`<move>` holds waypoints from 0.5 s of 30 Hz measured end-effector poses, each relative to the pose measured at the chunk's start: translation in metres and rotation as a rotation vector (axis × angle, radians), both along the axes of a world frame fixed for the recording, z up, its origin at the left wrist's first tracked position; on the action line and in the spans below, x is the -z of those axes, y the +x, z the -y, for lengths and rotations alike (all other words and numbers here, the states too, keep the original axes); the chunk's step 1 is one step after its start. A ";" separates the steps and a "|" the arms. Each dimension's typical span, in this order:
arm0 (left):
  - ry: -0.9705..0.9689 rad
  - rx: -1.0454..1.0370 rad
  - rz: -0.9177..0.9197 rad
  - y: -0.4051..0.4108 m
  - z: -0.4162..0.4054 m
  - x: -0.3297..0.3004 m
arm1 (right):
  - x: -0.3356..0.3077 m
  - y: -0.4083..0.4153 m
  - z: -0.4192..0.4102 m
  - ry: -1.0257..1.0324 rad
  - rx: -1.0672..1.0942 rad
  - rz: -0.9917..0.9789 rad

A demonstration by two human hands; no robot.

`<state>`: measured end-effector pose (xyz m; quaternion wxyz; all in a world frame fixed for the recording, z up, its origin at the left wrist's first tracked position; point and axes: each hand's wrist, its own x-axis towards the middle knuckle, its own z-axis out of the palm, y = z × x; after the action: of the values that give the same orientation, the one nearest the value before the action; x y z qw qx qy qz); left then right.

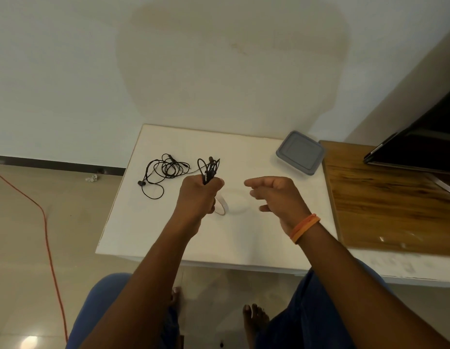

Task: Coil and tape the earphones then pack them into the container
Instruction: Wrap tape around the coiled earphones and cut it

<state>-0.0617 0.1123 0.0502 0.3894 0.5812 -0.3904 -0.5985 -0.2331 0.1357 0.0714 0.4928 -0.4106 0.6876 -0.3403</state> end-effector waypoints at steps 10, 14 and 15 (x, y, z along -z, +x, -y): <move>-0.019 0.081 0.055 -0.002 0.001 -0.009 | 0.067 -0.079 -0.004 0.394 -0.066 -0.974; 0.015 0.089 -0.003 -0.001 0.000 -0.011 | 0.085 -0.075 -0.024 0.417 -0.044 -0.950; 0.021 0.098 -0.011 -0.002 0.000 -0.011 | 0.086 -0.074 -0.025 0.390 -0.040 -0.969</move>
<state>-0.0632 0.1124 0.0616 0.3560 0.5620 -0.4099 -0.6241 -0.3073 0.1603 -0.0146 0.1920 -0.4346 0.8793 0.0326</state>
